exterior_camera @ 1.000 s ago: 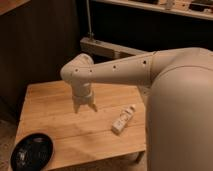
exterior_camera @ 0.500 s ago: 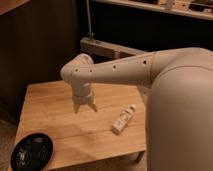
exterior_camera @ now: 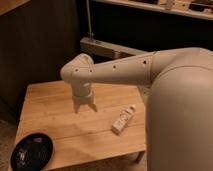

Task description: Place the bottle in the ceramic bowl

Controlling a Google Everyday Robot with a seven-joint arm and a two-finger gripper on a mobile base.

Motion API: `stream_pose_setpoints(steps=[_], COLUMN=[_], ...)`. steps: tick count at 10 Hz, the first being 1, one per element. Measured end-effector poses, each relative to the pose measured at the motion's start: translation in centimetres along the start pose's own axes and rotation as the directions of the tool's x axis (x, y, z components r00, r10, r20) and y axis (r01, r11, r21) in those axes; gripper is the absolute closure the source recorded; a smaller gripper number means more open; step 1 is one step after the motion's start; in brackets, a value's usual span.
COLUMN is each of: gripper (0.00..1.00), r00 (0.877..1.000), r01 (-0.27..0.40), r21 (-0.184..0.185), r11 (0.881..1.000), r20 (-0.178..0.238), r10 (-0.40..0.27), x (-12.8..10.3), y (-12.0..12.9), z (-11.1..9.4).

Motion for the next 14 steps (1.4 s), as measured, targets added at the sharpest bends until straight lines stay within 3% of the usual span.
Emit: stream_pose_setpoints(steps=[8, 10, 12, 14], gripper=[0.35, 0.35, 0.35, 0.35], r00=[1.000, 1.000, 0.996, 0.983], r01=[0.000, -0.026, -0.093, -0.183], r21=[0.000, -0.006, -0.006, 0.004], r11=[1.000, 1.000, 0.996, 0.983], r20=[0.000, 0.004, 0.010, 0.010], r10=[0.000, 0.026, 0.093, 0.183], x=[0.0, -0.3, -1.8, -2.9], y=[0.0, -0.4, -3.0, -7.4], z=[0.0, 0.1, 0.3, 0.4])
